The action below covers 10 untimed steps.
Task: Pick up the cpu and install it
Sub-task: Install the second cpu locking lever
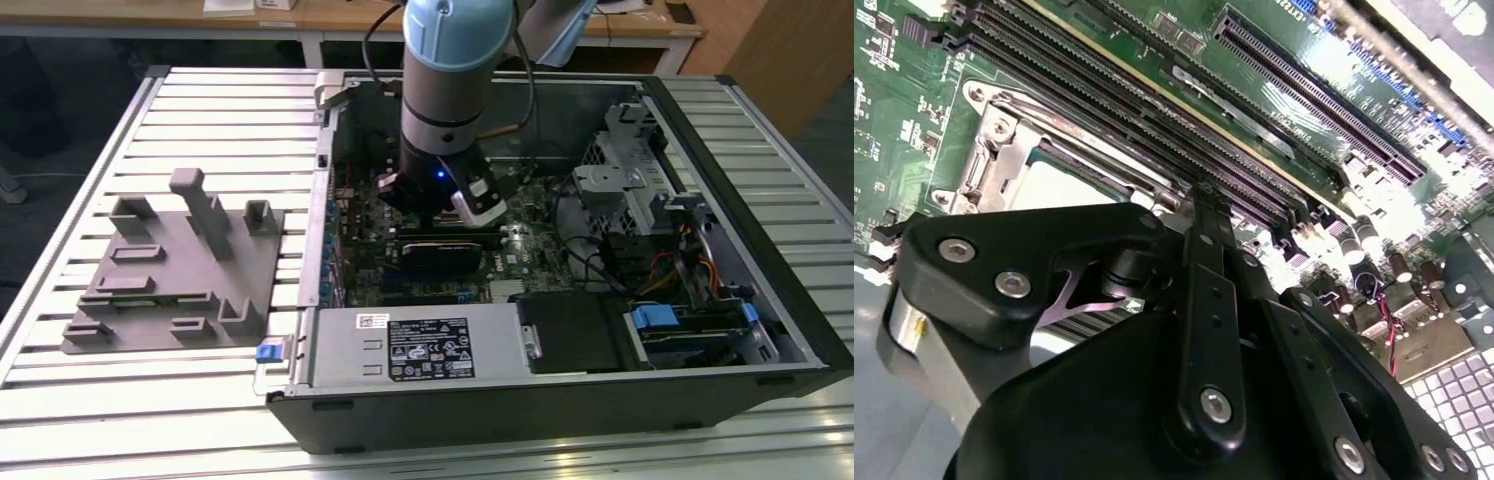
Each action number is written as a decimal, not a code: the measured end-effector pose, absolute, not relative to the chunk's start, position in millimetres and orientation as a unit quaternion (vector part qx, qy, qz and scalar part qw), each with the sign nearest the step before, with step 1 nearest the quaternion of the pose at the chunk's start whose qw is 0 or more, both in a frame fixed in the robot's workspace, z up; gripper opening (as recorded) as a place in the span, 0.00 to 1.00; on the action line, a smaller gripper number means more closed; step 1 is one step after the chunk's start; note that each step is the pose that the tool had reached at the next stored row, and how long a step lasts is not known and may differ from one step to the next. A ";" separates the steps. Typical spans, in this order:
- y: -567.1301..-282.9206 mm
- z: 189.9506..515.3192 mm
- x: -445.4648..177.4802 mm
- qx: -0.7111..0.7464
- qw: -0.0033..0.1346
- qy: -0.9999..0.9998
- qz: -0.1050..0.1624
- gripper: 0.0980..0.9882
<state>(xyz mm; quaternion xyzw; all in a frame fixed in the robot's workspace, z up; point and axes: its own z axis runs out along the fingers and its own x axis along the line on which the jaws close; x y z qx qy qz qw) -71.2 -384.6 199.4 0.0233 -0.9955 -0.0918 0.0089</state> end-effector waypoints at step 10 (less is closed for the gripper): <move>-383.0 197.0 -72.7 0.023 0.009 -0.995 -0.099 0.01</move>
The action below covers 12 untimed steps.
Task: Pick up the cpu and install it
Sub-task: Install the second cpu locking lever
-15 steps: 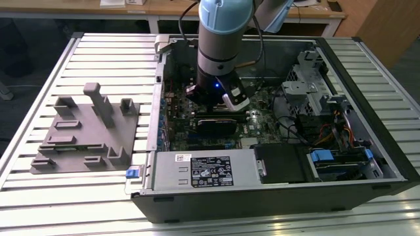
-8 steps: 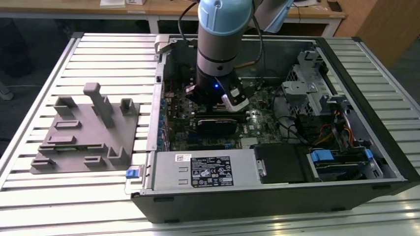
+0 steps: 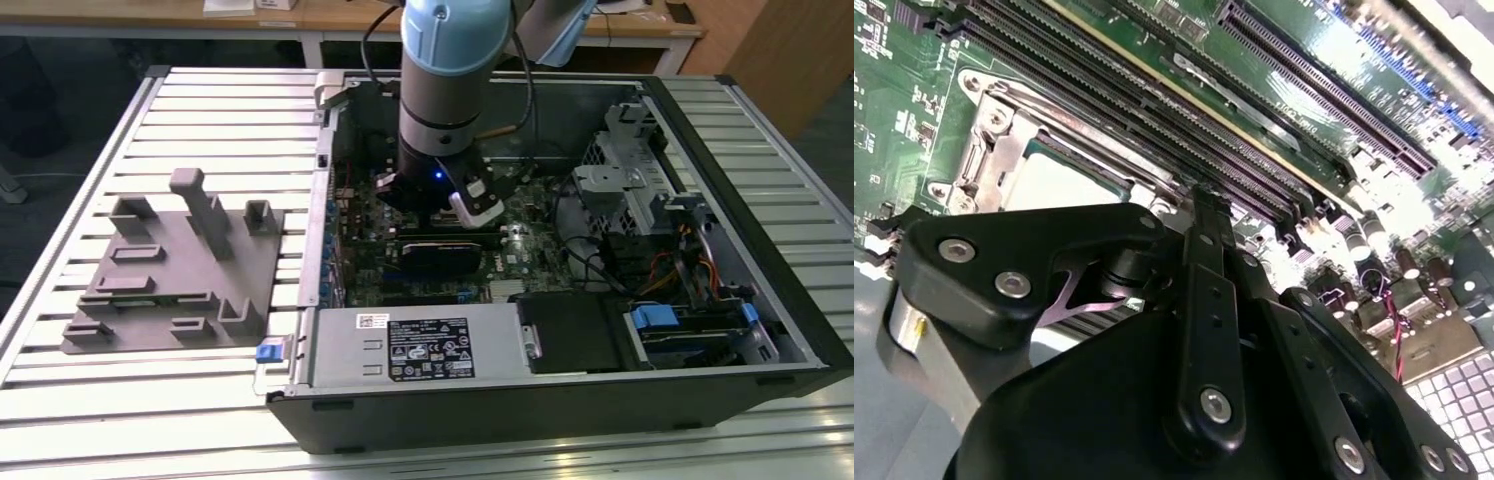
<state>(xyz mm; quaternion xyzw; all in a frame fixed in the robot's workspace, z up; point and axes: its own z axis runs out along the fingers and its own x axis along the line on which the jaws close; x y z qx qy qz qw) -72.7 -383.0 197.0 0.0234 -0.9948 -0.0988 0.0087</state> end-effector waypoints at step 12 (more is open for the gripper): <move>-377.4 193.4 -75.3 0.023 0.009 -0.995 -0.101 0.01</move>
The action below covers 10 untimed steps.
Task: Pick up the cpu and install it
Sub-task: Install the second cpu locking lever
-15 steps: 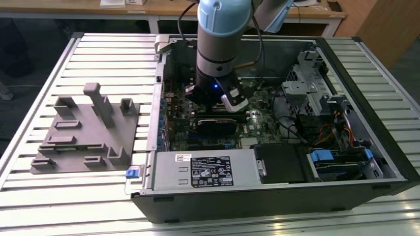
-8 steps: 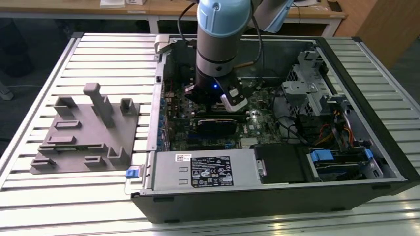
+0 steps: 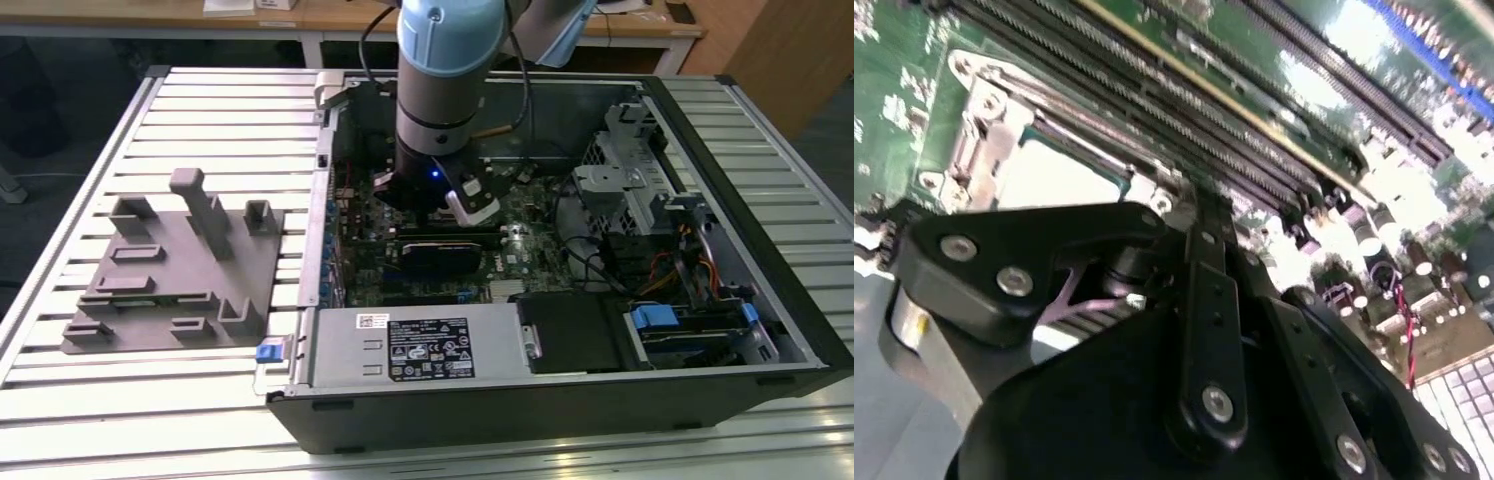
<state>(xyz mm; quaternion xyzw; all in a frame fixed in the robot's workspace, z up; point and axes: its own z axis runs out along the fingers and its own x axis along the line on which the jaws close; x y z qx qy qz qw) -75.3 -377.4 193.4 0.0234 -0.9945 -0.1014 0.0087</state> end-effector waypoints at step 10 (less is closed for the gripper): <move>-377.3 209.1 -75.6 0.023 0.009 -0.994 -0.102 0.01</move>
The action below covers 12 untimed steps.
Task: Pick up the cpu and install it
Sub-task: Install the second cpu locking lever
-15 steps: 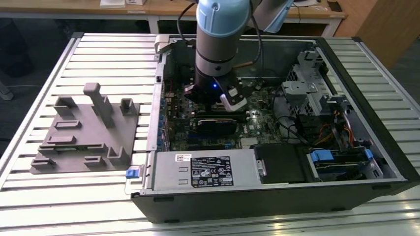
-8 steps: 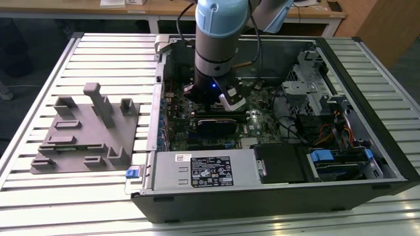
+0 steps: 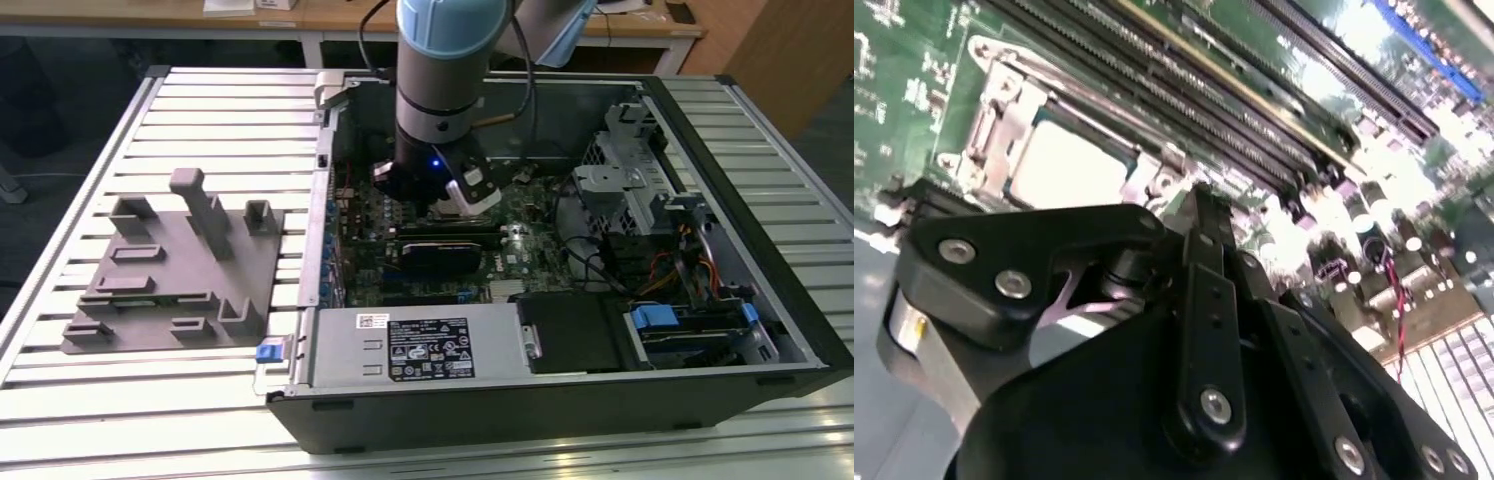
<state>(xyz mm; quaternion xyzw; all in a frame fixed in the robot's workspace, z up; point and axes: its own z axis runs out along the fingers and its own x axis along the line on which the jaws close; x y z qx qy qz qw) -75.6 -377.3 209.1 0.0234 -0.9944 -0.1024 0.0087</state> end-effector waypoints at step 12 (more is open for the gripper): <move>-377.3 225.4 -75.6 0.024 0.008 -0.993 -0.114 0.01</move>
